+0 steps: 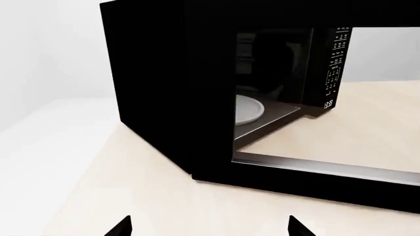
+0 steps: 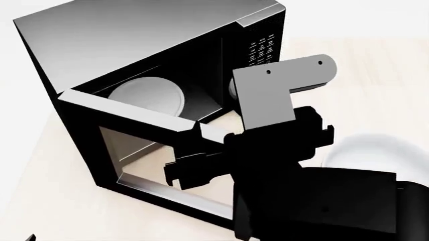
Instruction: Open the microwave.
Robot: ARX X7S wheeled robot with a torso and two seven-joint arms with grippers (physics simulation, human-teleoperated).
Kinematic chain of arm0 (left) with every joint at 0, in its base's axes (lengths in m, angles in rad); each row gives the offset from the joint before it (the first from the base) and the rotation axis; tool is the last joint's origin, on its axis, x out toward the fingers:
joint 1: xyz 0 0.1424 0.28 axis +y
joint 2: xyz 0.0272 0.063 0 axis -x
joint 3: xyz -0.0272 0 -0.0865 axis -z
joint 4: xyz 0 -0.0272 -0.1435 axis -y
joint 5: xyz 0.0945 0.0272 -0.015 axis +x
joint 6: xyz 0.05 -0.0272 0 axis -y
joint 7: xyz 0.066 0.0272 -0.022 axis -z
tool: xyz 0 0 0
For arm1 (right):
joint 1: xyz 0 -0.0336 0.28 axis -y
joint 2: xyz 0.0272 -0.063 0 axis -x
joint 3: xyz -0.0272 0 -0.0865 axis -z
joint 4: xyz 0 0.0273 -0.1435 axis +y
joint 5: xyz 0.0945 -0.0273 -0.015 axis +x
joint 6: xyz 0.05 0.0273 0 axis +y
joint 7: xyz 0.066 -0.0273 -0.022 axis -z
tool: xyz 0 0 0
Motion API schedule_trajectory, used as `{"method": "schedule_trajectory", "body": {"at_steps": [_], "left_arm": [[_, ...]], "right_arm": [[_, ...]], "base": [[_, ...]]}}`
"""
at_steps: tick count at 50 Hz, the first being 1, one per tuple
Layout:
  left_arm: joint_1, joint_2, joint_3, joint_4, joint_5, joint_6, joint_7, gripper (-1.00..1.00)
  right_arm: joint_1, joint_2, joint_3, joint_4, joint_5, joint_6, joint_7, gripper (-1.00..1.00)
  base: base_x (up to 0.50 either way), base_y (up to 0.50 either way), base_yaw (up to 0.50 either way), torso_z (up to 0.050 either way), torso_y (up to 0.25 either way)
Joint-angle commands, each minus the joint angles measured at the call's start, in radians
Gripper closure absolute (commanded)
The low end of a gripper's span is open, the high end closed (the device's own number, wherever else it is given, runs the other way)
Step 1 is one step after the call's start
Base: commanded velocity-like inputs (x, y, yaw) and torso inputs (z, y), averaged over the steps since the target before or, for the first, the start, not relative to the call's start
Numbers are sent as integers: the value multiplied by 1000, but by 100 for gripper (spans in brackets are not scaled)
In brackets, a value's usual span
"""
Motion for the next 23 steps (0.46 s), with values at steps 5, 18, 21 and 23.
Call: {"method": "schedule_trajectory", "body": {"at_steps": [5,18,21,23], "left_arm": [[0,-3,3,-1,-1,1,-3,-100],[2,-6,2,3,-2,1,-9,-100],[2,-8,-2,7,-9,2,-10,-100],[5,-8,-6,12,-7,3,-17,-100]], "right_arm": [[-129,3,-134,-8,169,-4,-35,-100],[-159,11,-140,-36,158,-18,-53,-100],[-169,10,-136,-44,114,-36,-84,-100],[-178,11,-138,-53,93,-44,-98,-100]], "base": [[0,2,3,-2,-9],[0,2,3,-3,-10],[0,2,4,-3,-7],[0,2,2,-5,-13]]}}
